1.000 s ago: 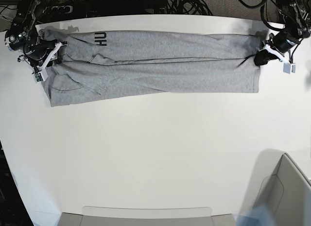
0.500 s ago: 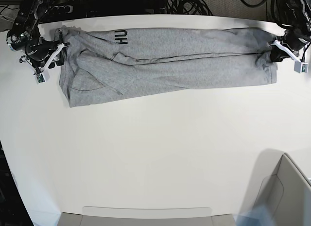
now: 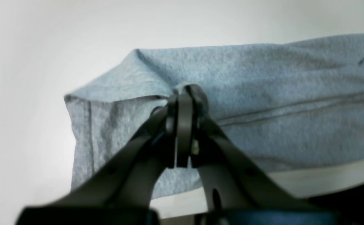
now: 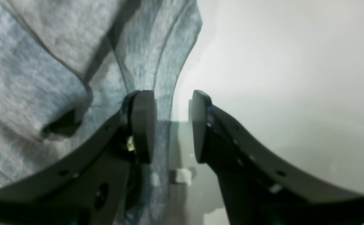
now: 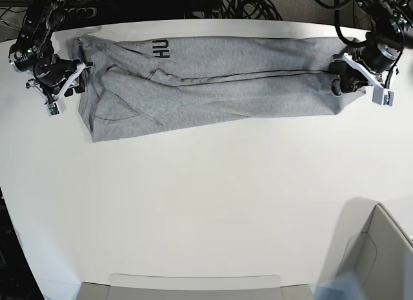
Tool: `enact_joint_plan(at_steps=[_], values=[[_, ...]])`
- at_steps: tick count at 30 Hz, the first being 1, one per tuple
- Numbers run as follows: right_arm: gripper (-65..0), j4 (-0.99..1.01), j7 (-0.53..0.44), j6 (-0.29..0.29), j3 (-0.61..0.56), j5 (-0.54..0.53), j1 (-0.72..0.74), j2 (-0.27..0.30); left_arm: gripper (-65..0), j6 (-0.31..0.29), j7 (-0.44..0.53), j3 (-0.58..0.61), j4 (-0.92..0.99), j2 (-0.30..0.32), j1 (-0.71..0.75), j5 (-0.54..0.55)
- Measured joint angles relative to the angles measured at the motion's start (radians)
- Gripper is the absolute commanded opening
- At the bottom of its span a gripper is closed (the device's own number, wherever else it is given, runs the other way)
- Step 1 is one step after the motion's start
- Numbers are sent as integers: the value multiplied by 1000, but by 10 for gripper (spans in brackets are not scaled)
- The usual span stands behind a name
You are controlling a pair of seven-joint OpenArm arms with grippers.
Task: Fold the T-shirt properly
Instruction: 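Regrip the strip end with the left gripper while the right holds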
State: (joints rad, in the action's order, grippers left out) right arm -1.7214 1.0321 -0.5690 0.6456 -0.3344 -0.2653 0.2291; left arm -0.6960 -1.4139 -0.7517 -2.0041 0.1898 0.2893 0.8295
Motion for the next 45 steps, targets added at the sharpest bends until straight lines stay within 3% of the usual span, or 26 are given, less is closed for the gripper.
enact_joint_plan(at_steps=[7, 20, 24, 27, 31, 34, 37, 39, 45], values=[[-444, 0, 0, 0, -1, 0, 0, -6, -650, 0, 1, 68, 0, -11, -28, 11], [-444, 1, 1, 0, -1, 1, -1, 0, -650, 0, 124, -23, 236, 153, 32, 9], [-444, 1, 2, 0, 0, 2, 5, -2, -650, 0, 136, -23, 356, 166, 31, 6], [-444, 1, 0, 0, -1, 3, 13, -3, -532, 0, 137, -37, 393, 168, 27, 5], [-444, 1, 1, 0, -1, 4, 12, -3, -432, 0, 238, -198, 383, 125, 21, 16], [-444, 1, 1, 0, -1, 5, 10, -2, -394, 3, 212, -250, 386, 109, 28, 28], [-444, 1, 1, 0, -1, 5, 10, -2, -379, 0, 219, -250, 387, 110, 37, 195], [-444, 1, 1, 0, -2, 5, 10, -3, -378, 0, 191, -248, 386, 112, 35, 248], [-444, 2, 0, 0, -54, -3, 2, -7, -378, 0, 112, -248, 386, 109, 19, 237]])
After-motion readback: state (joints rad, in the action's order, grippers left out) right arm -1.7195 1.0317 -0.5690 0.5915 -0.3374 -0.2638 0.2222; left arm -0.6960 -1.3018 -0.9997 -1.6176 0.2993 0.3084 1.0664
